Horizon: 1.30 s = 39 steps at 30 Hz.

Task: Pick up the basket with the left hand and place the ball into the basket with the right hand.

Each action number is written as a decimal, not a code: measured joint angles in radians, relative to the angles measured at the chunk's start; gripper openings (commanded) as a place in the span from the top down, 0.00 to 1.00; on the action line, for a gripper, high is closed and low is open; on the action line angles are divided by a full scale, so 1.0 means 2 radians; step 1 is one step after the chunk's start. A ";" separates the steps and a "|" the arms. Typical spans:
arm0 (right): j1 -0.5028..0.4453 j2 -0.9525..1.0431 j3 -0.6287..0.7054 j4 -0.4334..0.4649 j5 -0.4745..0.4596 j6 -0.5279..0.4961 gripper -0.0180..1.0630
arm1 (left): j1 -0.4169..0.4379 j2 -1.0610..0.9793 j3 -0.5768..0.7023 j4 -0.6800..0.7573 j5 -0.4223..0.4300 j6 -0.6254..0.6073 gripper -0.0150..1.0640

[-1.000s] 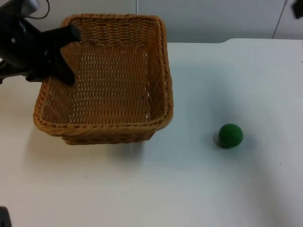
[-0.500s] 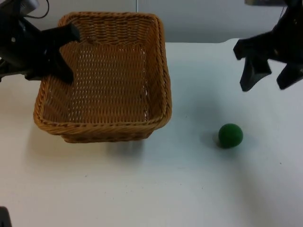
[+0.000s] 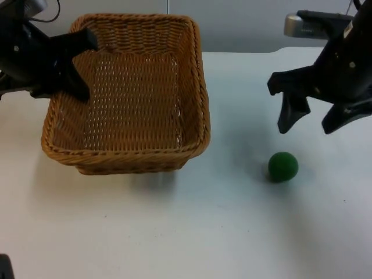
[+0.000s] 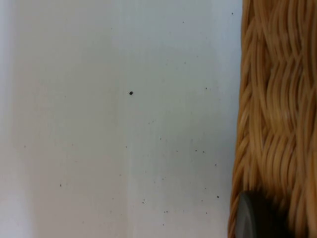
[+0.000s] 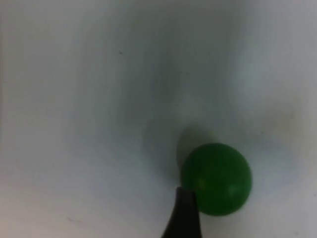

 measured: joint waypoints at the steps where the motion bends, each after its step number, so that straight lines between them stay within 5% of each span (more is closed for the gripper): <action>1: 0.006 0.000 0.000 0.000 -0.004 0.000 0.36 | 0.000 0.000 0.000 0.000 0.000 0.000 0.99; 39: 0.031 0.079 -0.001 -0.034 -0.022 0.044 0.36 | 0.000 0.000 0.000 0.000 -0.001 0.000 0.99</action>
